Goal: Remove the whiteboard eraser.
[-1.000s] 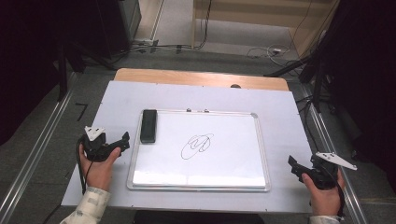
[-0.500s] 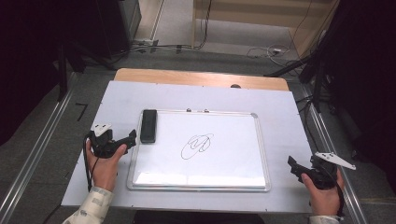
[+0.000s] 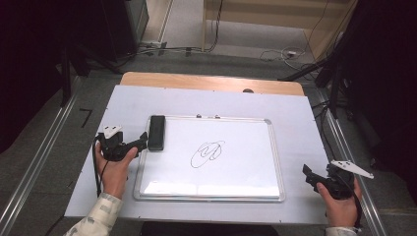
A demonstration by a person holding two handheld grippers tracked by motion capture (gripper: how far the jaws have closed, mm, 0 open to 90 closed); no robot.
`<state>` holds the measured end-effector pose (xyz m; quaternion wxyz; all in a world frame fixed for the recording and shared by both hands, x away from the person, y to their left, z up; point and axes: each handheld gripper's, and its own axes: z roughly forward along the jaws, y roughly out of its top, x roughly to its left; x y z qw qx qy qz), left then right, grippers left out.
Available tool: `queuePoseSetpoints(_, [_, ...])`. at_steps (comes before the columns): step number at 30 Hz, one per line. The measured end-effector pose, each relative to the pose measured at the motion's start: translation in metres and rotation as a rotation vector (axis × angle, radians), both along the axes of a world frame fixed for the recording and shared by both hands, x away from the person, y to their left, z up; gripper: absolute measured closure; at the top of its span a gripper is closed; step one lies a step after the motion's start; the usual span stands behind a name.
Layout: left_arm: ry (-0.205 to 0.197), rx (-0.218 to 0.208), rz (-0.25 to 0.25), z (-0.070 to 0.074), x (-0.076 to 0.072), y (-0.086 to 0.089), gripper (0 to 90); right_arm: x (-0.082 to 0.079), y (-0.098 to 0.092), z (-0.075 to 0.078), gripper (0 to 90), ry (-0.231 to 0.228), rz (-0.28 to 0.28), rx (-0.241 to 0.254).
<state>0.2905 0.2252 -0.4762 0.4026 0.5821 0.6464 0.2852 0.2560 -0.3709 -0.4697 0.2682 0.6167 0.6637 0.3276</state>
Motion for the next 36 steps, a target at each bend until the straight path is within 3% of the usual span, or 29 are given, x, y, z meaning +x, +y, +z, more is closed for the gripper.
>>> queuePoseSetpoints(17, [0.024,-0.013,-0.002,0.002,0.017,-0.009,7.8,0.000,0.000,0.000,13.2,0.000,0.000,-0.003])
queuePoseSetpoints(36, [0.053,0.011,-0.026,-0.002,0.042,-0.025,9.1,0.000,-0.001,0.000,13.3,-0.006,-0.001,-0.003])
